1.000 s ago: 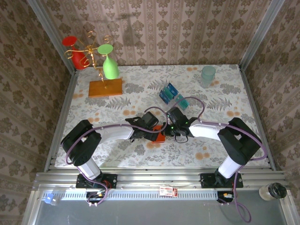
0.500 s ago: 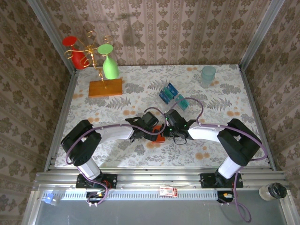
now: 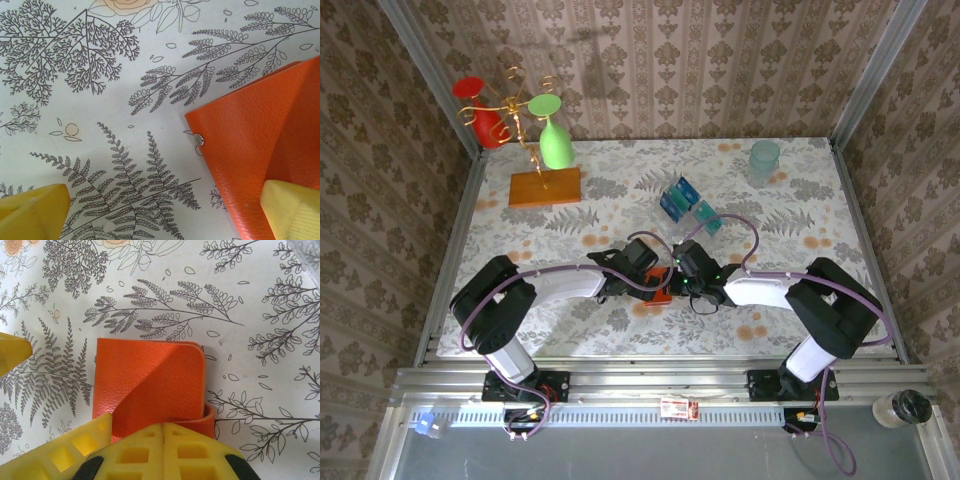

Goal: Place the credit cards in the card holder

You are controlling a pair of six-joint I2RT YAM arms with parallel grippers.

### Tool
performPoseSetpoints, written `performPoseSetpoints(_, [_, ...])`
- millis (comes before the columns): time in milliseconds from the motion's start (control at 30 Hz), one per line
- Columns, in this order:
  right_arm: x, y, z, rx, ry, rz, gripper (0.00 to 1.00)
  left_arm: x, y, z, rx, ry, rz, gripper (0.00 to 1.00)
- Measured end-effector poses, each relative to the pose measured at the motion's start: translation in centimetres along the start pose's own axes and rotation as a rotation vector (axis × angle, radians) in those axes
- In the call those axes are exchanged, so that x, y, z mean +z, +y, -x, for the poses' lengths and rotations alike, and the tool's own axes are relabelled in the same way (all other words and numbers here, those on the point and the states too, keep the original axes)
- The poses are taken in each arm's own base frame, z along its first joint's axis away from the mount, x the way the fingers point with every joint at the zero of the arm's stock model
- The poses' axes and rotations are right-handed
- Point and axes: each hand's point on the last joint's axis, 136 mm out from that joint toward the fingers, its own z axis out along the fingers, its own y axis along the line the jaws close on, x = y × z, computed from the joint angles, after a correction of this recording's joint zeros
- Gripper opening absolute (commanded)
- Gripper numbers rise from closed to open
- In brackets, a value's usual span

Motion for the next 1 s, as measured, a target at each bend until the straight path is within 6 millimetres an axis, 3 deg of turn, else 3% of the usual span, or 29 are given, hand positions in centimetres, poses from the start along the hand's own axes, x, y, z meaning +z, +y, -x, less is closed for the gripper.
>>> performPoseSetpoints(433, [-0.3,0.7,0.1,0.034,0.038,-0.009,0.16,-0.1,0.1,-0.1,-0.020,0.010,-0.005,1.00])
performPoseSetpoints(633, [-1.0,1.3,-0.2,0.048,0.093,-0.013,0.32,-0.6,0.8,-0.1,-0.046,0.032,-0.019,1.00])
performPoseSetpoints(833, [-3.2,2.2,-1.7,0.050,0.176,0.010,0.49,-2.8,1.9,2.5,-0.134,-0.040,-0.082,1.00])
performPoseSetpoints(1000, [-6.7,3.1,1.4,0.095,0.107,0.085,0.79,-6.6,3.1,6.4,-0.232,-0.186,-0.186,1.00])
